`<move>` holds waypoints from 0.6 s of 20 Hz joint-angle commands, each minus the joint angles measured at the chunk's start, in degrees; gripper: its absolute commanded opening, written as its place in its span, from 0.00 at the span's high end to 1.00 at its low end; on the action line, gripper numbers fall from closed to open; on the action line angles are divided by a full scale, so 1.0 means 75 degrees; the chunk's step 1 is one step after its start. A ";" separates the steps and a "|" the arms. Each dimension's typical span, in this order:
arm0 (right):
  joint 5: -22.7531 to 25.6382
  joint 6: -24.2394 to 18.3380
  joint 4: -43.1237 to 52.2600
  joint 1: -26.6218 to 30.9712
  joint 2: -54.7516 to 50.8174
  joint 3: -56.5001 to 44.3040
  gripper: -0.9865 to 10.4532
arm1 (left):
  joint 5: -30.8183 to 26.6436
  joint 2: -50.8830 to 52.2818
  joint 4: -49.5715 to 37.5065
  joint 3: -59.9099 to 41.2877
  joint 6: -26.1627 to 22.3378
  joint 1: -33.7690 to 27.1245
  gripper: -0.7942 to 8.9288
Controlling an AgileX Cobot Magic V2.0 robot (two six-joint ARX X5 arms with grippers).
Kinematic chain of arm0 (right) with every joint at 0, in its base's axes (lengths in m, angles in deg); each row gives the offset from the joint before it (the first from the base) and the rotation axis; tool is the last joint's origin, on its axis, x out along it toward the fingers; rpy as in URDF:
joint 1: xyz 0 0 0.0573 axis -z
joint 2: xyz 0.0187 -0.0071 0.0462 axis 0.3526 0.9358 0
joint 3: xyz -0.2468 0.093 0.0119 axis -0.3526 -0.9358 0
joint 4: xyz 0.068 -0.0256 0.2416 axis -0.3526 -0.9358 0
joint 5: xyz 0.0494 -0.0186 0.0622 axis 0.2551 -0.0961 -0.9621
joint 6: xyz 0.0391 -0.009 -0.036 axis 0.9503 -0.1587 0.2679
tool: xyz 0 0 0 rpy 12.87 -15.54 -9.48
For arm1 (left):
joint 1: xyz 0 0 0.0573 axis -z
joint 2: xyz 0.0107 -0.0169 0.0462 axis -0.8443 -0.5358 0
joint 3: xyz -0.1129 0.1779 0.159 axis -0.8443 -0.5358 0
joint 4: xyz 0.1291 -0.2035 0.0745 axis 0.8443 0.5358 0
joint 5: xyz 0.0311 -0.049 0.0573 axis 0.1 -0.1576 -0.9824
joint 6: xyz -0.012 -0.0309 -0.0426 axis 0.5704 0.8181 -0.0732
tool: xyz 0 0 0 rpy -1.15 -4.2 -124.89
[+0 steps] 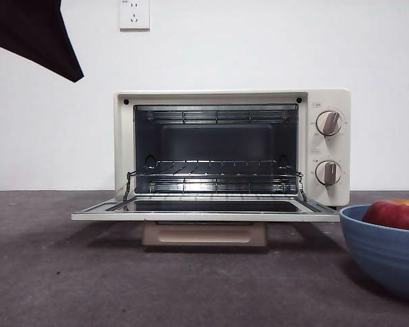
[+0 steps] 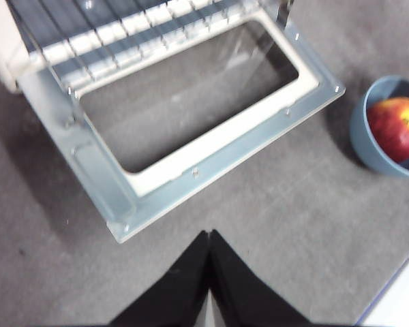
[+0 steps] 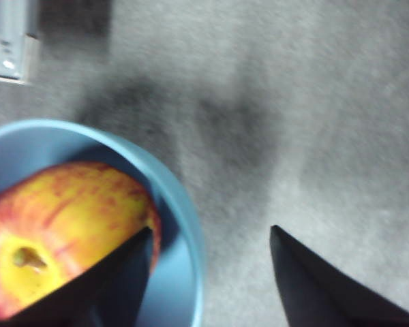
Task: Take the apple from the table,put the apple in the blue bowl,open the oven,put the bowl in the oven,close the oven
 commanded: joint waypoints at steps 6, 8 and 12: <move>0.0026 0.0038 0.0041 -0.0259 0.0119 -0.0079 0.82 | 0.0015 -0.0041 -0.0085 0.0038 0.0152 0.0029 0.91; 0.0041 0.0041 0.0064 -0.0286 0.0119 -0.0085 0.85 | 0.0015 -0.0041 -0.0090 0.0038 0.0163 0.0029 0.91; 0.0038 0.0117 0.0052 -0.0283 0.0119 -0.0085 0.91 | 0.0015 -0.0041 -0.0090 0.0038 0.0166 0.0029 0.91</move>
